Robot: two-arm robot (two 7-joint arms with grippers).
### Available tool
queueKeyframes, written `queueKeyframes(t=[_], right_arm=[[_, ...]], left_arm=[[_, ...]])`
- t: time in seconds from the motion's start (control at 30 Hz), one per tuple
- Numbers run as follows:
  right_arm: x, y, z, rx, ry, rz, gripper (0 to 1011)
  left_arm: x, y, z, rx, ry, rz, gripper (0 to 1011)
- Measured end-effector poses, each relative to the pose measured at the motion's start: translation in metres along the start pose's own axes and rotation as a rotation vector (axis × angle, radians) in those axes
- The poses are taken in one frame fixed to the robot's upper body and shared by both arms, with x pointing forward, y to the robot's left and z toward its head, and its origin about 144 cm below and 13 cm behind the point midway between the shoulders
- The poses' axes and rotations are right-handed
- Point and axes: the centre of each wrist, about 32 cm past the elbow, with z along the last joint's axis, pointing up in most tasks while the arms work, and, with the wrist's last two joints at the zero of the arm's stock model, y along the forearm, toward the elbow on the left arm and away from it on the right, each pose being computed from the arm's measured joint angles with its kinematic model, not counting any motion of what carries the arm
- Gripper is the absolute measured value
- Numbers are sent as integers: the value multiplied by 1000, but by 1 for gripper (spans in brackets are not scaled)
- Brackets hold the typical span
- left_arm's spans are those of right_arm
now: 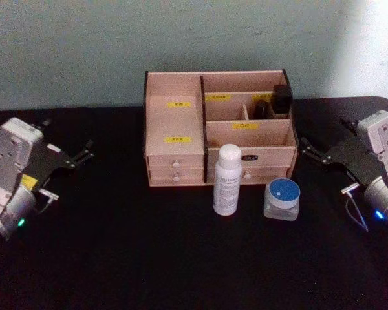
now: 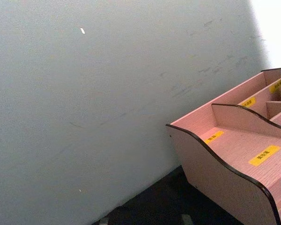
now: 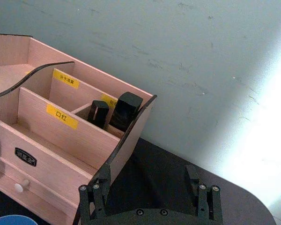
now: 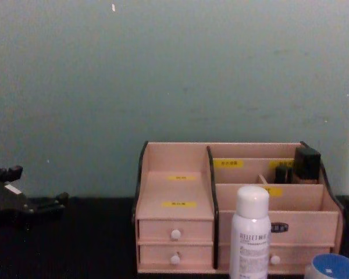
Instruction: Pick up the facial cleanser and watermelon frost from the table and place them into the tiered storage box.
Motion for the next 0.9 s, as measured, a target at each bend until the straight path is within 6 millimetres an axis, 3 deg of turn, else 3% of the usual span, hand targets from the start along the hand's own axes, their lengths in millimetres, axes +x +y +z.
queueKeyframes(t=[0.9], right_arm=[[1, 0, 0, 2, 0, -2, 1003]], left_arm=[[0, 0, 0, 0, 0, 0, 1001]])
